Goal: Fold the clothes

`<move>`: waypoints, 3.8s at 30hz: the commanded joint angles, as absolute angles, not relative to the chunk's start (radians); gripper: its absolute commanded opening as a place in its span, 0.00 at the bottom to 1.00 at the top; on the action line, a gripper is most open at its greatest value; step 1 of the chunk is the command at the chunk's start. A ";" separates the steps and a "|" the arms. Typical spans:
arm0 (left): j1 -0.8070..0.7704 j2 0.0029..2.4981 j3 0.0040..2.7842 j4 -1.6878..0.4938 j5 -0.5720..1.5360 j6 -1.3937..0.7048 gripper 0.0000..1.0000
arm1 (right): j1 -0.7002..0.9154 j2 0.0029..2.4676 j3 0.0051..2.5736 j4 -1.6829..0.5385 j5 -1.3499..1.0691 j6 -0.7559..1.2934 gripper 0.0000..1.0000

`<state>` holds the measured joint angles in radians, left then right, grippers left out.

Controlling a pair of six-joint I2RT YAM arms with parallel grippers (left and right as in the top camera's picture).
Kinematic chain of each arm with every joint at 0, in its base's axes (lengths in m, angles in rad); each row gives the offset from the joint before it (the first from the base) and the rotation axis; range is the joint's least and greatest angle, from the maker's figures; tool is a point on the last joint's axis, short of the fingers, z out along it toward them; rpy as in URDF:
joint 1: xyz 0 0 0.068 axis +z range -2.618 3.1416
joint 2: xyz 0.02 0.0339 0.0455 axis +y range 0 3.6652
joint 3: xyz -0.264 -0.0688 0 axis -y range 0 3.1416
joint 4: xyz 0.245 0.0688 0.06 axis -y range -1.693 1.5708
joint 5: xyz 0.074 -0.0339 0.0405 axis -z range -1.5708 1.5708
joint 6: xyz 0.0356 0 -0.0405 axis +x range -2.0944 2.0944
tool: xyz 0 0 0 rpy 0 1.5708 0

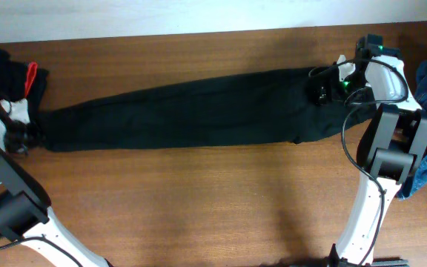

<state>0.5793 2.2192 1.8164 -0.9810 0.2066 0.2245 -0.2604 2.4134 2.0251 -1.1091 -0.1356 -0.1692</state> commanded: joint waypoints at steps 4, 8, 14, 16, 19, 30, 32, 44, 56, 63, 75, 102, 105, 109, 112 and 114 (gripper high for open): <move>0.541 2.218 2.162 -1.131 0.196 0.195 0.00 | -0.257 2.451 2.008 -1.098 -0.122 -0.167 0.99; 0.479 2.218 2.323 -1.238 0.196 0.196 0.00 | -0.257 2.451 2.008 -1.098 -0.122 -0.167 0.99; 0.352 2.218 2.382 -1.303 0.121 0.197 0.00 | -0.257 2.450 2.008 -1.098 -0.122 -0.167 0.99; 0.307 2.218 2.382 -1.315 0.063 0.197 0.00 | -0.257 2.450 2.008 -1.098 -0.122 -0.167 0.99; 0.236 2.218 2.382 -1.322 -0.002 0.197 0.00 | -0.257 2.451 2.008 -1.098 -0.122 -0.167 0.99; 0.015 2.217 2.386 -1.351 -0.016 0.196 0.00 | -0.257 2.451 2.008 -1.098 -0.122 -0.167 0.99; -0.020 2.217 2.386 -1.354 -0.015 0.196 0.00 | -0.257 2.451 2.008 -1.098 -0.122 -0.167 0.99; -0.210 2.218 2.385 -1.382 -0.015 0.142 0.00 | -0.257 2.451 2.008 -1.098 -0.122 -0.167 0.99; -0.371 2.273 2.369 -1.374 -0.016 0.082 0.00 | -0.257 2.451 2.008 -1.098 -0.122 -0.167 0.99; -0.441 2.355 2.369 -1.335 -0.015 0.037 0.00 | -0.257 2.451 2.008 -1.098 -0.122 -0.167 0.99; -0.556 2.358 2.369 -1.252 -0.016 0.028 0.00 | -0.257 2.451 2.008 -1.098 -0.122 -0.167 0.99; -0.668 2.457 2.369 -1.248 -0.016 0.015 0.01 | -0.257 2.451 2.008 -1.098 -0.122 -0.167 0.99; -0.668 2.458 2.369 -1.246 -0.016 0.015 0.01 | -0.257 2.451 2.008 -1.098 -0.122 -0.167 0.99; -0.668 2.463 2.369 -1.245 -0.016 0.015 0.04 | -0.257 2.451 2.008 -1.098 -0.122 -0.167 0.99; -0.668 2.474 2.369 -1.246 -0.016 0.015 0.61 | -0.257 2.451 2.008 -1.098 -0.122 -0.167 0.99; -0.667 2.478 2.369 -1.243 -0.015 0.015 0.98 | -0.257 2.451 2.008 -1.098 -0.122 -0.167 0.99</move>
<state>-0.6609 2.4592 2.3638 -1.2469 -0.0189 0.0223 -0.2592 2.4138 2.0251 -1.1061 -0.1390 -0.1684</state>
